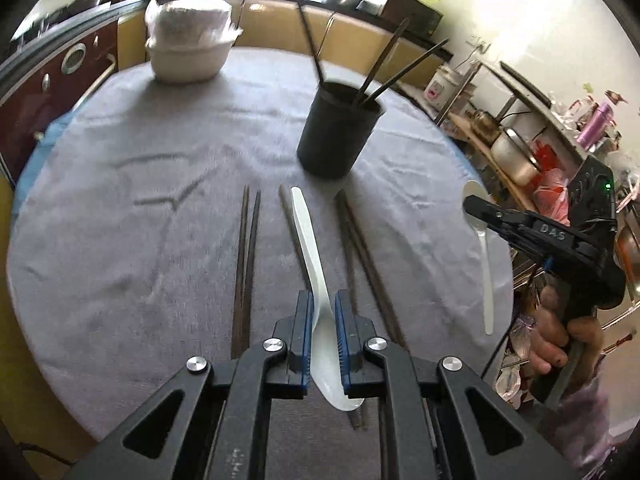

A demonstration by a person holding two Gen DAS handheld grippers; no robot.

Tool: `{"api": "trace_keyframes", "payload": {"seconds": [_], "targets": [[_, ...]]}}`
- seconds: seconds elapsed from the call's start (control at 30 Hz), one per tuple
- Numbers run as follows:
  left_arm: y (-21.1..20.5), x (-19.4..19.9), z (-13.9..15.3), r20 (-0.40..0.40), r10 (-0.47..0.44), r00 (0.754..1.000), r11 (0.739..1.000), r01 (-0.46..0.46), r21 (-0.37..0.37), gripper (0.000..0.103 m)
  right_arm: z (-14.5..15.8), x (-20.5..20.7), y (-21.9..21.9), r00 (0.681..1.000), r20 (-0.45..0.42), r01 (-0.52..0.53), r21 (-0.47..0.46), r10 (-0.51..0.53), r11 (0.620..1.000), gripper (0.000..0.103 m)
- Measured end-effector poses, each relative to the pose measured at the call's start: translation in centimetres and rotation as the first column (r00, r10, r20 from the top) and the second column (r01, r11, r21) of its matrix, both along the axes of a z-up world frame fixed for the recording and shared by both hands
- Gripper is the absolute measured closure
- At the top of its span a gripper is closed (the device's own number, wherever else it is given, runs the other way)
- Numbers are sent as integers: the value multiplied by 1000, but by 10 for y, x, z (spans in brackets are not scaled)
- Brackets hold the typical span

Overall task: Organize utensils
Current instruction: 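Lift both spoons and carry them over the black cup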

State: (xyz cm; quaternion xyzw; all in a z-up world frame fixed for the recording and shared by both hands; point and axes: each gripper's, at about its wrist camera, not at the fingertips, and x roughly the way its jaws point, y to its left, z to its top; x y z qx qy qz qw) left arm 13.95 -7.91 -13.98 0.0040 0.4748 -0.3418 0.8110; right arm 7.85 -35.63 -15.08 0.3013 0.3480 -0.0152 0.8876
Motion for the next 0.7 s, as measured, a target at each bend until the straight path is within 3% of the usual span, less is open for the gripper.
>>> {"api": "trace_keyframes", "payload": {"seconds": [0.2, 0.5, 0.6, 0.7], "targets": [[-4, -6, 33, 77, -49, 996, 999, 50, -10, 91, 21, 10, 11, 997, 75, -29, -22, 30, 999, 94], [-22, 21, 80, 213, -71, 974, 997, 74, -4, 96, 72, 45, 17, 977, 199, -58, -111, 79, 992, 94], [-29, 34, 84, 237, -82, 968, 997, 78, 25, 96, 78, 66, 19, 978, 171, -100, -121, 120, 988, 94], [-25, 46, 75, 201, -66, 977, 998, 63, 18, 96, 74, 83, 18, 982, 139, -110, -109, 125, 988, 94]]}}
